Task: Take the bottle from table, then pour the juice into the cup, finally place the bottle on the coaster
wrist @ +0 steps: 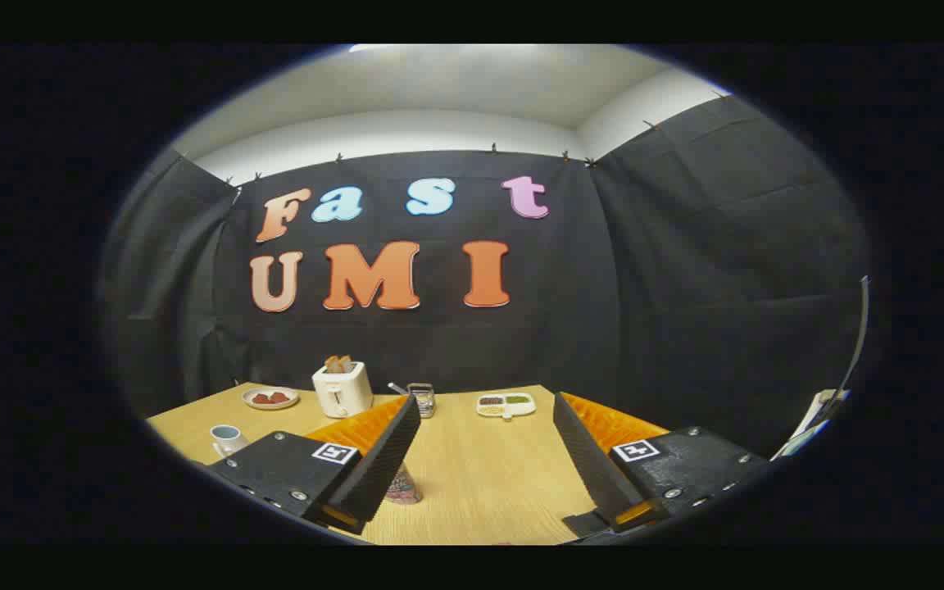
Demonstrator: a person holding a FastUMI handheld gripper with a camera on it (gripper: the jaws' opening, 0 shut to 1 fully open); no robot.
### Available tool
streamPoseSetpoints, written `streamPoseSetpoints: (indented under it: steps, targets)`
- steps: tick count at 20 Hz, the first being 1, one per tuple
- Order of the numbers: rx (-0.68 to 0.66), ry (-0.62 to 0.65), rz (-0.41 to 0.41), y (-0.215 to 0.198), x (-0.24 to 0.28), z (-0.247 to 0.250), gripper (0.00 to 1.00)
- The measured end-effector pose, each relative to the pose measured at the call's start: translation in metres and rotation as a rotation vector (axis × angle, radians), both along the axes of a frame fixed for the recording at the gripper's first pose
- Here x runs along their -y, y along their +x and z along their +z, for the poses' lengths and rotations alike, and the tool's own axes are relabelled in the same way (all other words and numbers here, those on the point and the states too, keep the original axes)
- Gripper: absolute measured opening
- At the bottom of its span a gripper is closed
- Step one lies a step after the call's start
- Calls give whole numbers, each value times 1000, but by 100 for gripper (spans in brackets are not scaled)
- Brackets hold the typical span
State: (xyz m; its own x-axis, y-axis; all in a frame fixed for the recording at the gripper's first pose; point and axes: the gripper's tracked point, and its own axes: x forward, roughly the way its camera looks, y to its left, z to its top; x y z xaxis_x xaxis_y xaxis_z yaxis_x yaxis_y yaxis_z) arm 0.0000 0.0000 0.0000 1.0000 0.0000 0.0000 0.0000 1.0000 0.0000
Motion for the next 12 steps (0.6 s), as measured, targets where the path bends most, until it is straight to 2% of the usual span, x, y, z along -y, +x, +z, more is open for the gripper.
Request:
streamPoseSetpoints:
  steps: [6, 12]
  targets:
    - [-21, -7, 14, 19, 0, -9, 97]
    - [5, -37, 8, 14, -17, -4, 97]
